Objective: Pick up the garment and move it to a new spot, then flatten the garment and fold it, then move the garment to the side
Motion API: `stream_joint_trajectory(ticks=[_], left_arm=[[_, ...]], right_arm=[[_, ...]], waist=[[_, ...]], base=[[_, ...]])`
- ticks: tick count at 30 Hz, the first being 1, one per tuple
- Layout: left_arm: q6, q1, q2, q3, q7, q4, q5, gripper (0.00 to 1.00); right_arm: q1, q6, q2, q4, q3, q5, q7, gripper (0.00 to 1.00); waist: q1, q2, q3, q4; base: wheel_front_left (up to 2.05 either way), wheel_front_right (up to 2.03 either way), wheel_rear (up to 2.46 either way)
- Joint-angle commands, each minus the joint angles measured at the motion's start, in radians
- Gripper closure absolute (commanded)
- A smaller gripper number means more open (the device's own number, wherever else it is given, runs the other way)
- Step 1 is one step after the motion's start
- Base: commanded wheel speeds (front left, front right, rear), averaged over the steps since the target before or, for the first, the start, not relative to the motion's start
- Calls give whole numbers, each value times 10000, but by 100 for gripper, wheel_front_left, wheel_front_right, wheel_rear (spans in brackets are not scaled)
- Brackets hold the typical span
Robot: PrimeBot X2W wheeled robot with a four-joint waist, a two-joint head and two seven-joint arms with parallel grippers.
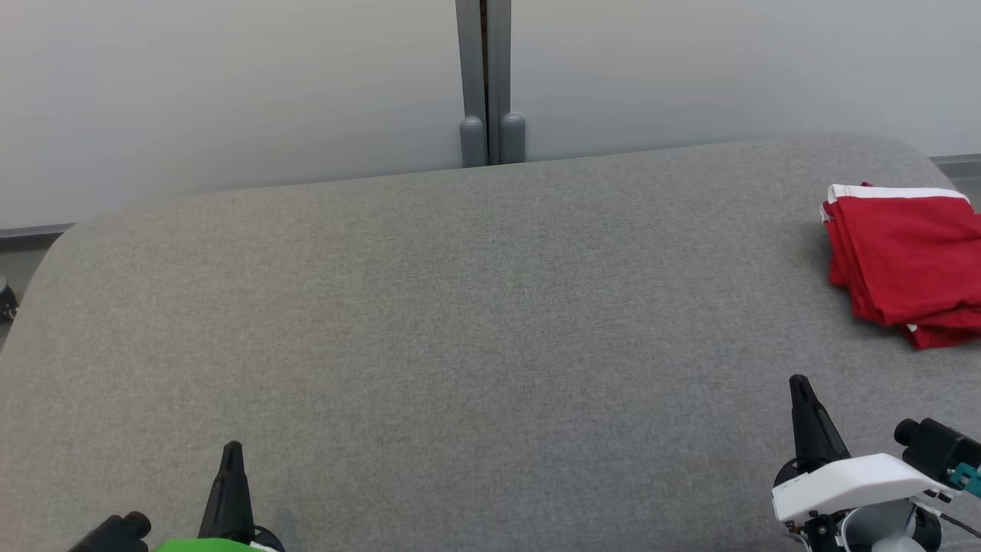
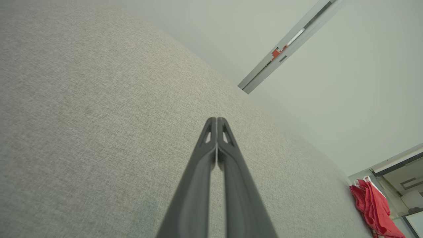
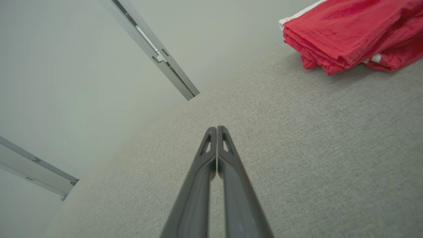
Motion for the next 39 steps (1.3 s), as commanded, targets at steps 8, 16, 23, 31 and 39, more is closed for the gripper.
stream_joint_trajectory(ticks=[8,16,23,31,39], left_arm=[[-105,-559,125,184,376,4,-1374,100],[-145,-783,135,283,635,84,-2294,100],[-191,-973,141,372,859,153,-3052,100],[-224,-1167,146,472,1083,225,-3849,100],[-269,-1345,149,554,1304,291,-4589,100]], right_arm=[[-434,-5,-50,-57,-121,1584,369,100],[-560,-6,-52,-22,-182,2672,633,100],[-657,-7,-55,7,-235,3575,850,100],[-772,-7,-56,39,-290,4507,1080,100],[-849,-8,-57,72,-341,5388,1290,100]], waist=[[0,0,32,3],[0,0,58,5],[0,0,82,7],[0,0,109,10],[0,0,136,12]], base=[[0,0,0],[0,0,0],[0,0,0],[0,0,0],[0,0,0]])
